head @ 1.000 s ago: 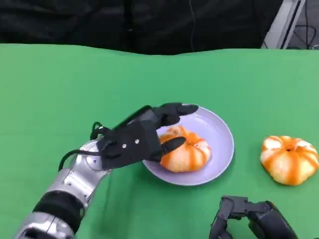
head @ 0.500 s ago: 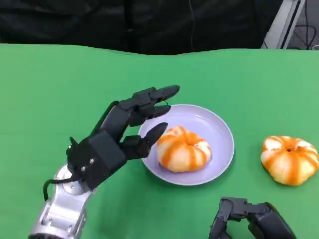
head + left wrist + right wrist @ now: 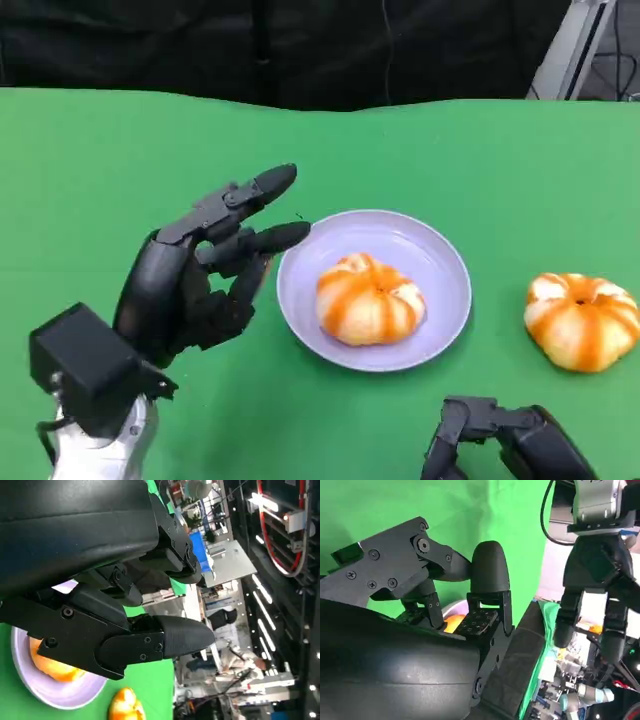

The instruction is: Grasp the bread from the table and place it into the plate.

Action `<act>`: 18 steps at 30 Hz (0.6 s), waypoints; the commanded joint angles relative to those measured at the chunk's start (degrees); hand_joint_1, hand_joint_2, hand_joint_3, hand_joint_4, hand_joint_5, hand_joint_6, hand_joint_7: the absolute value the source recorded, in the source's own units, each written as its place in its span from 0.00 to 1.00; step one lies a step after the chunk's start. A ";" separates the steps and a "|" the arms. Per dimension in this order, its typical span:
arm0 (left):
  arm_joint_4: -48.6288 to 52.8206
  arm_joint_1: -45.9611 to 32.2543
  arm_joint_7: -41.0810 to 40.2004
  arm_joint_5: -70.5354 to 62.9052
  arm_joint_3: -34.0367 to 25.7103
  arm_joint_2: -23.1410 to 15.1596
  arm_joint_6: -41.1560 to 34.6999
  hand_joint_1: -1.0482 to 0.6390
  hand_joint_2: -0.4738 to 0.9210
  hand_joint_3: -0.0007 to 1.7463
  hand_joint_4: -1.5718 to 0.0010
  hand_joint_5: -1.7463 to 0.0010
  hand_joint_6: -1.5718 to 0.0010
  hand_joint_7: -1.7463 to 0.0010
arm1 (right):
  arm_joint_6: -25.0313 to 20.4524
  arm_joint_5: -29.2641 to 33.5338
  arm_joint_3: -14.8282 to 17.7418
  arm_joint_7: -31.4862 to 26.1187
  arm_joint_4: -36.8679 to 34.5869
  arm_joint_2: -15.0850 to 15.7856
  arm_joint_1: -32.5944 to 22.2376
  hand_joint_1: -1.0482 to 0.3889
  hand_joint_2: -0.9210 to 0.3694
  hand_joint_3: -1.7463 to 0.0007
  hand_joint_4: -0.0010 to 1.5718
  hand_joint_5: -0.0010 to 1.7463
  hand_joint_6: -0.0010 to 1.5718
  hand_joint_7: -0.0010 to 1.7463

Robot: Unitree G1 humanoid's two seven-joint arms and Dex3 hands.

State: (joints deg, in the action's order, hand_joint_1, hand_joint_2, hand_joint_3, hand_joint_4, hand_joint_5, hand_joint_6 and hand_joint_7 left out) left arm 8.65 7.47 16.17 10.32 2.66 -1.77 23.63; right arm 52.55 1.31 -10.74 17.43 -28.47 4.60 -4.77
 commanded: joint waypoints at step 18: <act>-3.97 -8.77 4.73 5.80 -2.06 0.73 2.20 0.15 1.00 0.30 0.45 0.99 0.63 0.99 | 0.28 -0.97 0.27 0.85 -0.17 0.48 -0.03 0.55 0.21 0.50 0.50 0.89 0.49 0.76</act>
State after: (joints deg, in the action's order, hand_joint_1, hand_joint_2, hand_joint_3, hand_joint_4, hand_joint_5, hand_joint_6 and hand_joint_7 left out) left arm 5.11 -1.14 20.36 15.65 1.41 -0.66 25.04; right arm 52.54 1.13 -10.78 18.07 -28.49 4.58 -4.75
